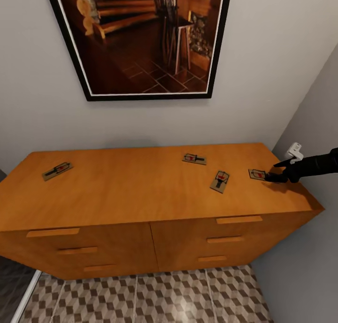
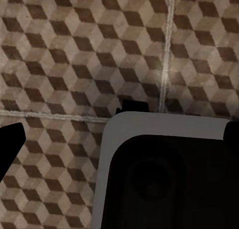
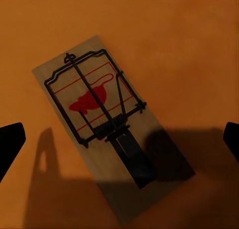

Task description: Take the four mousetraps from the cabinet in the bathroom and place them on the bathroom floor. Make sure all four end up on the same floor surface, and ensure that at least two of them are either under or directly next to the same bathroom sink.

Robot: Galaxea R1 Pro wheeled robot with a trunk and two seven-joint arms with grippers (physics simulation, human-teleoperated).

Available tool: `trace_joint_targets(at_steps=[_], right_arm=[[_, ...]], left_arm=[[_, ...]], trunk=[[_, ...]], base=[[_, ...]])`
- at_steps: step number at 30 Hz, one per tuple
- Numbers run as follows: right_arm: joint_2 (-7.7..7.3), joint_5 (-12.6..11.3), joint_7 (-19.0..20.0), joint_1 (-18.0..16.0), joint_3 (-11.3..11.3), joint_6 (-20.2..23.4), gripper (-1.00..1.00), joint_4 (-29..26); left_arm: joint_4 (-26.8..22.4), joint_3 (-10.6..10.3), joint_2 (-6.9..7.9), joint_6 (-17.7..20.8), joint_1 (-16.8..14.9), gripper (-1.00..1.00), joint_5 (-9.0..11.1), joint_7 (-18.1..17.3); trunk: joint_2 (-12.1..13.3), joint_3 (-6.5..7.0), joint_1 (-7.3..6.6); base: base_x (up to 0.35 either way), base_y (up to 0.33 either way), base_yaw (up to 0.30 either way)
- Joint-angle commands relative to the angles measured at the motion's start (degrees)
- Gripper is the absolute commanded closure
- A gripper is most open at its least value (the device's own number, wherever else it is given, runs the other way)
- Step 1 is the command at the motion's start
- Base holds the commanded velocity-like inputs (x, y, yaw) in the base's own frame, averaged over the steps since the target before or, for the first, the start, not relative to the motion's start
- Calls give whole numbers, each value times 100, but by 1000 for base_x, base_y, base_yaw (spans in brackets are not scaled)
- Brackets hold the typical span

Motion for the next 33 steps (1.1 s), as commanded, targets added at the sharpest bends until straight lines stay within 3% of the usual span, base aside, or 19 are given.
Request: trace_joint_targets(at_steps=[1,22,33], right_arm=[[-2,24,27,-6,4,52,-100,-5],[4,33,27,-6,16,52,-100,-4],[-3,36,27,-6,16,52,-100,2]], left_arm=[[13,46,2,-19,-5,-100,19,-52],[13,46,-3,-19,-5,-100,21,-52],[13,46,2,-19,-5,-100,20,-52]], trunk=[[-3,-5,0],[-3,-161,0],[-3,-176,0]], base=[[0,0,0],[0,0,0],[0,0,0]])
